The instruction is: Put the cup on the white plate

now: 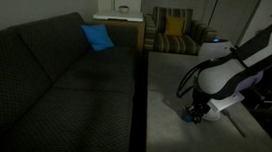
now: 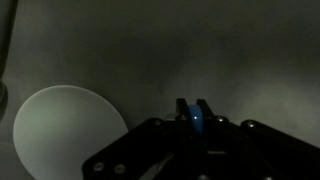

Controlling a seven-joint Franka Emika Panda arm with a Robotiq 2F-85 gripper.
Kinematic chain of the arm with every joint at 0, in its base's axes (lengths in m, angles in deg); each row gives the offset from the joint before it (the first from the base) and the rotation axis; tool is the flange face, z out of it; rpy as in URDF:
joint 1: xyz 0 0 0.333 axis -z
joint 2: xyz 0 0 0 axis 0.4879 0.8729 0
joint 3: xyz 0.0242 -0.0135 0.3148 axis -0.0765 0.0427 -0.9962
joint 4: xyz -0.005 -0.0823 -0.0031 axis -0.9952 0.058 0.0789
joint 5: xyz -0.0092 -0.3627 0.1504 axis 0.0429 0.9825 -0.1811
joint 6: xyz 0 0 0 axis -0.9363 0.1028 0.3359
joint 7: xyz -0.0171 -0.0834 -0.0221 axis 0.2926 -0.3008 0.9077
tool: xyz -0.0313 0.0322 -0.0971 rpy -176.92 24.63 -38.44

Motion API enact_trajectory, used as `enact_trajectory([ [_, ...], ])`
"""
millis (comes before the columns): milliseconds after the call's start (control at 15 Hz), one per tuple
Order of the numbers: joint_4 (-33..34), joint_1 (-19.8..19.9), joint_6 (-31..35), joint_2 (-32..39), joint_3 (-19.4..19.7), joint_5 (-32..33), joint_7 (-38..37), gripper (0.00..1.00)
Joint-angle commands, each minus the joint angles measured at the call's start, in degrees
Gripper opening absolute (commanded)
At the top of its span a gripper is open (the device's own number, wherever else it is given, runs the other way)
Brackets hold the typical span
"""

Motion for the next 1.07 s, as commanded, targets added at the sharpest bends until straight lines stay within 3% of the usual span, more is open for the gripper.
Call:
enact_trajectory([
  [0,-3.94,-0.98,4.56,-2.33,1.36,-0.45,-5.13,0.03],
  [533,-10.31,-4.84,11.29,-8.4,5.11,0.65,-11.59,0.03],
  [1000,-17.09,-2.69,13.47,-12.97,8.02,-0.66,-15.43,0.03],
])
